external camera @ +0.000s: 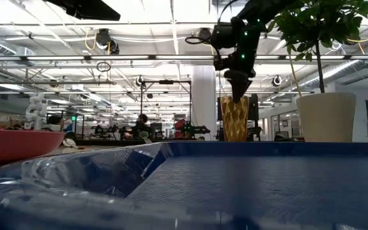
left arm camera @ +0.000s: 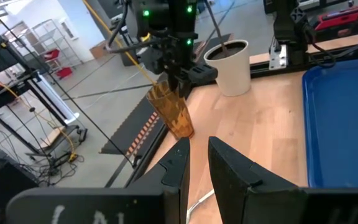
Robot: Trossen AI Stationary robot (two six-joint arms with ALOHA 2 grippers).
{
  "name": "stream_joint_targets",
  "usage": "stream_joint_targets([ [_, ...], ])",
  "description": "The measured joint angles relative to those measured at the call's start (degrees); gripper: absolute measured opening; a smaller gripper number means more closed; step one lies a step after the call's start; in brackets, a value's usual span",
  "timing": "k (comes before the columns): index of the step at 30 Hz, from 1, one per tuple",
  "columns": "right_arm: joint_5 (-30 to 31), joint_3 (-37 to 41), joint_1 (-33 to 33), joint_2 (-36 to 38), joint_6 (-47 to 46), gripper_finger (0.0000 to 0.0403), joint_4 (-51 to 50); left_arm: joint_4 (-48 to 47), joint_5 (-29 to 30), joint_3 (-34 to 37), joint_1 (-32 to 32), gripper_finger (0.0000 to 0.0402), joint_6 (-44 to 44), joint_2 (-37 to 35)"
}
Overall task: Pick and place plate/cup/fork/spoon on tray
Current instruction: Put the brown cup on the blue tray
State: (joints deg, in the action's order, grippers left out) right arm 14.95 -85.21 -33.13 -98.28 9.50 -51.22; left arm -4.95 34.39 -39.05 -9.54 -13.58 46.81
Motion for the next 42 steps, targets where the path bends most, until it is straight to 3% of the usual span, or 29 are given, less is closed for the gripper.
stream_joint_targets([
  [7,4.7,0.7,1.2,0.4,3.6,0.0012,-1.7,-0.1,0.0,0.0,0.0,0.0063,0.1,0.0],
  [13,5.9,0.7,4.8,4.0,3.0,0.0003,-3.9,-1.8,0.1,0.0,0.0,0.0063,0.2,0.0],
  [17,3.4,0.7,9.6,9.6,-1.7,0.0002,-6.7,-2.9,0.1,0.0,0.0,0.0063,0.2,0.0],
  [21,-6.4,-0.1,14.1,15.0,-13.1,0.0001,-13.9,-2.3,0.1,0.0,0.0,0.0063,0.3,0.0],
  [24,-10.2,-1.1,18.4,17.5,-21.8,0.0001,-22.7,-1.3,0.1,0.0,0.0,0.0063,0.8,0.0],
  [31,-10.8,-1.4,32.8,19.1,-41.8,0.0001,-38.6,-0.8,0.1,0.0,0.0,0.0063,2.2,0.0],
  [42,-13.8,0.5,53.3,19.7,-69.6,0.0,-38.7,-0.9,0.1,0.0,0.0,0.0063,2.3,0.0],
])
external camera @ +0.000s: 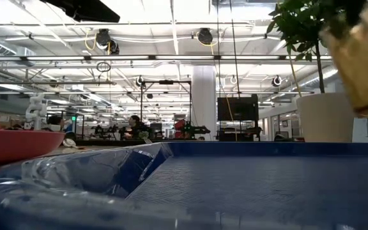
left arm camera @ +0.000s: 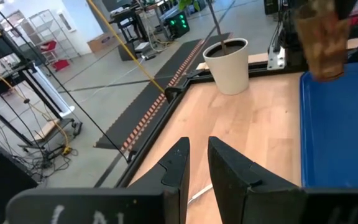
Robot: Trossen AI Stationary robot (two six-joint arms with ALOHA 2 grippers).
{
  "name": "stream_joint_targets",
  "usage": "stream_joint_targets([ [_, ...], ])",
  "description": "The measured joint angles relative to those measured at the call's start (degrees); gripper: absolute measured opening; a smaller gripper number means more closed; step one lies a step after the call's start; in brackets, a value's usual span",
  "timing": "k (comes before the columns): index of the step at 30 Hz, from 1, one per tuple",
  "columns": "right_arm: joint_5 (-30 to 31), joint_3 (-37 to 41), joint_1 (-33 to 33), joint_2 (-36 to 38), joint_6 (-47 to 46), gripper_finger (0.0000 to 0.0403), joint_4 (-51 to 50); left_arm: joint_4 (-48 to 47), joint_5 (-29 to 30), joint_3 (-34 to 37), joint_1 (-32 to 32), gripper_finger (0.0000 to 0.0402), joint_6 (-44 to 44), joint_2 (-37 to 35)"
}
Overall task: Pick and place plate/cup/fork/spoon on tray
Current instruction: Put the brown cup on the blue tray
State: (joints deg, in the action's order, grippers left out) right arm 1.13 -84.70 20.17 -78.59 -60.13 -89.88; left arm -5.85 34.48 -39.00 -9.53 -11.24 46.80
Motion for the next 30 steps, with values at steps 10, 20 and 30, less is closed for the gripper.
stream_joint_targets([
  [10,1.6,7.0,11.2,0.1,-16.5,0.0,0.1,5.0,0.0,0.0,0.1,0.0063,-4.5,0.0],
  [20,2.0,13.4,12.6,0.4,-18.6,0.0,7.8,4.3,-0.1,0.0,0.0,0.0063,-3.2,0.0],
  [30,2.6,19.9,12.6,4.9,-22.4,0.0008,12.6,0.1,-0.1,0.0,-1.4,0.0063,-0.2,0.0],
])
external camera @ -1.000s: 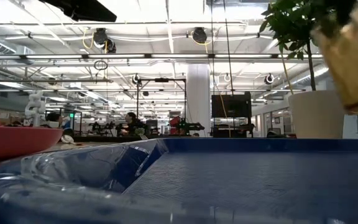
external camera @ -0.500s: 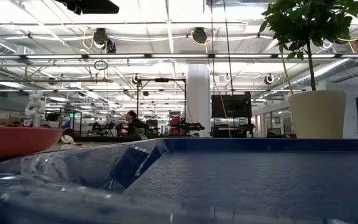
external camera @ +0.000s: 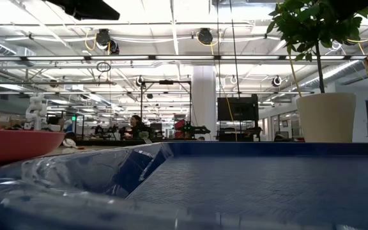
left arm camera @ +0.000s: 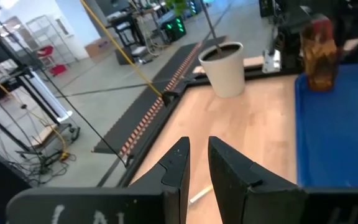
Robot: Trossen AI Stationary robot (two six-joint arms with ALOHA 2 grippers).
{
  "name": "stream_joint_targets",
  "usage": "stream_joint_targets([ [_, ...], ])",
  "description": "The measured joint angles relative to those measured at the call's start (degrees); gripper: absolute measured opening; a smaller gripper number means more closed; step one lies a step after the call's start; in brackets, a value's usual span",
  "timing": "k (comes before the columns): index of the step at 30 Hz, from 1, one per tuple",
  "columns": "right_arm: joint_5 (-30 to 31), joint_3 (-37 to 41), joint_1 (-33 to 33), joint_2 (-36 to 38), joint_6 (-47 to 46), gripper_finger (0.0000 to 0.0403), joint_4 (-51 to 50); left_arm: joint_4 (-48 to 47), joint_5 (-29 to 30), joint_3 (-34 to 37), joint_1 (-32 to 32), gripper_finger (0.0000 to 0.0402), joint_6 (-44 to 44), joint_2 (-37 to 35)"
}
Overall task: Pick and place plate/cup/fork/spoon on tray
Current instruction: Put the brown cup on the blue tray
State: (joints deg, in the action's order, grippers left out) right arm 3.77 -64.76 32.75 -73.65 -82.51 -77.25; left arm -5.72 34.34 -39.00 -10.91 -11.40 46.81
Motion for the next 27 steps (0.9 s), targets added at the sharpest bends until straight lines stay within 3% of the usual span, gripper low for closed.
stream_joint_targets([
  [15,0.4,0.3,0.0,4.2,-4.1,0.0115,2.4,-2.2,0.0,0.0,-4.2,0.0063,1.3,0.0],
  [27,-1.1,0.2,0.0,7.8,-4.5,0.013,1.1,-1.7,0.2,0.0,-4.2,0.0063,0.0,0.0],
])
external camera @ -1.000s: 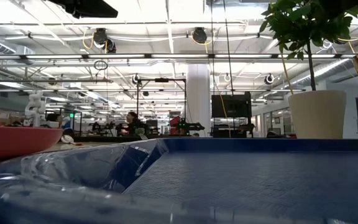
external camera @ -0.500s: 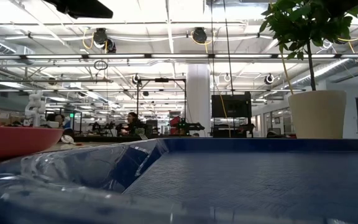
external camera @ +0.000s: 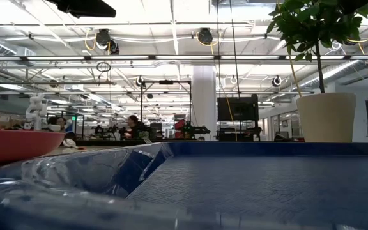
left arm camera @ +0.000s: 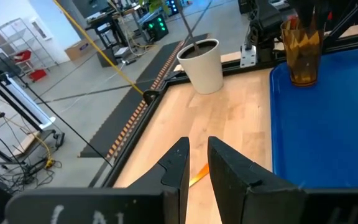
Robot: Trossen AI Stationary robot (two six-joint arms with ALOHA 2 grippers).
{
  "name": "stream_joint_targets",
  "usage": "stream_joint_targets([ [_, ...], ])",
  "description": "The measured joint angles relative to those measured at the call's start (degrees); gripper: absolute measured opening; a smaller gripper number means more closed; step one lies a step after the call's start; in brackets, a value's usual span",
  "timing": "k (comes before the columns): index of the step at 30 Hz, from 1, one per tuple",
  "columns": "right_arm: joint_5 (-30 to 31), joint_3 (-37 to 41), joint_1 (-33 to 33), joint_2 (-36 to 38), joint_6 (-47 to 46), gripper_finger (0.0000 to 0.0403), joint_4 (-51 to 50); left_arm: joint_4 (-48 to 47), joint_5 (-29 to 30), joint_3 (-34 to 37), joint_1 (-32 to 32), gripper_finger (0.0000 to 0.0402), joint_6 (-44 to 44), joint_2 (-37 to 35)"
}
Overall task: Pick and place plate/cup/fork/spoon on tray
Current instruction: Put the brown cup on the blue tray, then move the blue tray to the center of the table
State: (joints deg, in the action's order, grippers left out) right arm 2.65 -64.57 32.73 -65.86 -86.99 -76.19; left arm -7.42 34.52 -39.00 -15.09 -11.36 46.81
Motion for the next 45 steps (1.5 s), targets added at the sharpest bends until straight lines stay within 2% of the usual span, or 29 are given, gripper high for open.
stream_joint_targets([
  [8,1.0,-4.9,0.0,1.6,-0.5,0.013,-6.0,0.0,0.0,0.0,0.0,0.0063,-0.1,0.0],
  [14,9.0,-10.8,0.0,1.8,1.7,0.013,-7.8,0.0,0.0,0.0,0.0,0.0063,-0.1,0.0],
  [19,15.9,-12.0,-1.9,1.7,5.7,0.013,-7.0,0.0,0.0,0.0,0.0,0.0063,-0.1,0.0],
  [26,21.3,-12.0,-7.1,-1.2,18.0,0.013,-2.5,0.0,0.0,0.0,0.0,0.0063,-0.1,0.0],
  [36,20.6,-12.0,-16.8,-7.2,39.5,0.013,10.8,-0.1,0.0,0.0,0.0,0.0063,-0.1,0.0],
  [45,7.0,-11.9,-26.2,-12.1,61.0,0.013,18.2,-0.7,-0.1,0.0,0.0,0.0063,-0.1,0.0],
])
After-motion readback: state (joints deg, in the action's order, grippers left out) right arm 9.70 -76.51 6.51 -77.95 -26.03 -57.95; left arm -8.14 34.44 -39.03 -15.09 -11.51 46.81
